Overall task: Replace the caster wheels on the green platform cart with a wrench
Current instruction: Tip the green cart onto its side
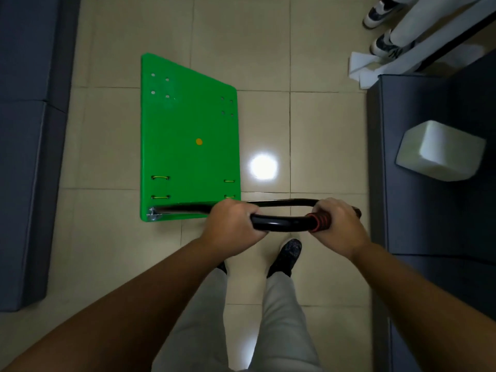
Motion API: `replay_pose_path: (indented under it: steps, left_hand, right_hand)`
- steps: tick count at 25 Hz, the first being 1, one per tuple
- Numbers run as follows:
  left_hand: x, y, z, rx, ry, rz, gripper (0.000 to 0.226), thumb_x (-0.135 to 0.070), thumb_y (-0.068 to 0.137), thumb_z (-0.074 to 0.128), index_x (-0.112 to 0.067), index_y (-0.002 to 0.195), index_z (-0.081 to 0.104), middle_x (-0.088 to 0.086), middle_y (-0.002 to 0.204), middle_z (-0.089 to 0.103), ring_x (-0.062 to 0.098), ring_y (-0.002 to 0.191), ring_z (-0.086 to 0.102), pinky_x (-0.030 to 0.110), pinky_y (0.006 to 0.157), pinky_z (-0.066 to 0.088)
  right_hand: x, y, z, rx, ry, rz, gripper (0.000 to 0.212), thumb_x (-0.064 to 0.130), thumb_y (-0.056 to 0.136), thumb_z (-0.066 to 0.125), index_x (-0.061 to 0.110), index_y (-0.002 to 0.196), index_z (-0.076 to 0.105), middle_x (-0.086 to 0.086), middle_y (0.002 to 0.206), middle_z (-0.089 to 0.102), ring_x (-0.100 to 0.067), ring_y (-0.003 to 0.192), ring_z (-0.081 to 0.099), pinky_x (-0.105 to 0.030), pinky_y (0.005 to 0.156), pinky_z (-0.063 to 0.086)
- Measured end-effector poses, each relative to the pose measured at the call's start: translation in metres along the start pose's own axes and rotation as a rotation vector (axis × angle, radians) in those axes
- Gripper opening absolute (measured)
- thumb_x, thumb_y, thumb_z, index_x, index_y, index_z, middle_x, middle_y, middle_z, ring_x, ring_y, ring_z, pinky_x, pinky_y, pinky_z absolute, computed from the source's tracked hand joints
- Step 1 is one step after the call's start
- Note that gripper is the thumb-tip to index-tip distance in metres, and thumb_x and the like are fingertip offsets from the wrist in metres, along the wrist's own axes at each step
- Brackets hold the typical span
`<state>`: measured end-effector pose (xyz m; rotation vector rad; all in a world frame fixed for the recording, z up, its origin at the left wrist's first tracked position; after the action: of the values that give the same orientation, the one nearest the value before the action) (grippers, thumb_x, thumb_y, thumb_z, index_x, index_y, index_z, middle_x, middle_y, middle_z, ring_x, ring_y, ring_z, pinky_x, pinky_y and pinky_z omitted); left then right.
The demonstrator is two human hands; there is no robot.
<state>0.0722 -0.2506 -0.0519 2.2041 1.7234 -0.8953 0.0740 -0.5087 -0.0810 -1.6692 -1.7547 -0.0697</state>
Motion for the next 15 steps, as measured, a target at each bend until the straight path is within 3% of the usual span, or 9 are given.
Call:
replay_pose_path:
  steps: [2,3,6,8,10,12,13,15]
  left_hand:
    - [-0.017,0.021,0.019,-0.045,-0.040,0.096,0.014,-0.035,0.069,0.069,-0.023,0.063,0.065,-0.006,0.054,0.058,0.019,0.052,0.054,0.024,0.058,0.035]
    - [-0.025,0.034,0.031,-0.049,-0.088,0.171,0.010,-0.030,0.070,0.072,-0.023,0.068,0.066,-0.005,0.059,0.059,0.019,0.056,0.054,0.025,0.062,0.036]
    - [-0.025,0.065,0.071,0.113,-0.245,0.343,0.027,-0.017,0.074,0.076,-0.019,0.098,0.064,-0.004,0.093,0.060,0.015,0.088,0.054,0.031,0.083,0.041]
    - [0.021,0.075,0.091,0.170,-0.203,0.158,0.058,-0.022,0.074,0.079,-0.022,0.127,0.055,-0.002,0.123,0.051,0.017,0.114,0.045,0.035,0.101,0.039]
    - [0.090,0.075,0.108,0.222,-0.003,-0.082,0.079,-0.030,0.076,0.081,-0.025,0.145,0.042,0.001,0.139,0.043,0.021,0.127,0.040,0.040,0.111,0.035]
    - [0.146,0.069,0.125,0.357,0.143,-0.162,0.079,-0.035,0.081,0.079,-0.024,0.149,0.039,0.004,0.139,0.047,0.025,0.127,0.045,0.043,0.111,0.036]
    - [0.163,0.068,0.135,0.400,0.156,-0.152,0.068,-0.034,0.084,0.077,-0.025,0.143,0.045,0.003,0.131,0.055,0.026,0.121,0.051,0.042,0.106,0.040]
    - [0.179,0.072,0.145,0.347,0.087,-0.149,0.027,-0.031,0.087,0.072,-0.029,0.110,0.057,-0.003,0.097,0.064,0.026,0.094,0.063,0.038,0.084,0.051]
  right_hand:
    - [-0.001,-0.005,-0.010,-0.095,-0.045,0.012,0.031,0.029,0.070,0.083,0.031,0.088,0.059,0.012,0.087,0.059,-0.011,0.085,0.053,-0.033,0.087,0.041]
    - [0.008,-0.006,-0.013,-0.138,-0.077,-0.039,0.032,0.027,0.070,0.084,0.029,0.090,0.059,0.011,0.088,0.060,-0.012,0.084,0.054,-0.030,0.086,0.038]
    - [0.033,0.006,-0.008,-0.196,-0.296,-0.148,0.029,0.020,0.071,0.083,0.017,0.089,0.061,0.001,0.081,0.062,-0.017,0.067,0.051,-0.021,0.062,0.031]
    - [0.032,0.024,0.004,-0.070,-0.545,-0.053,0.025,0.024,0.080,0.077,0.015,0.094,0.058,-0.001,0.083,0.062,-0.016,0.062,0.042,-0.022,0.052,0.022]
    - [0.010,0.047,0.016,0.083,-0.713,0.093,0.021,0.031,0.092,0.064,0.016,0.103,0.055,0.000,0.085,0.058,-0.018,0.063,0.043,-0.028,0.051,0.025]
    - [-0.002,0.072,0.032,0.141,-0.743,0.119,0.019,0.036,0.096,0.057,0.019,0.104,0.056,0.003,0.079,0.051,-0.019,0.062,0.044,-0.029,0.049,0.023]
    - [-0.004,0.085,0.044,0.149,-0.744,0.092,0.018,0.037,0.096,0.056,0.020,0.102,0.057,0.004,0.077,0.049,-0.018,0.060,0.043,-0.028,0.048,0.022]
    - [0.004,0.105,0.063,0.153,-0.775,0.036,0.016,0.036,0.097,0.055,0.021,0.092,0.056,0.005,0.069,0.049,-0.016,0.051,0.039,-0.027,0.046,0.018]
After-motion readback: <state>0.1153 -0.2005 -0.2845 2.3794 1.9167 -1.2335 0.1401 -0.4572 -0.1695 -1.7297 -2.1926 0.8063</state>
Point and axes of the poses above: each hand's wrist, its own y-axis towards the middle knuckle, its own z-axis out of the palm, x = y × z, the point moved 2 cm from there along y, towards the middle knuckle
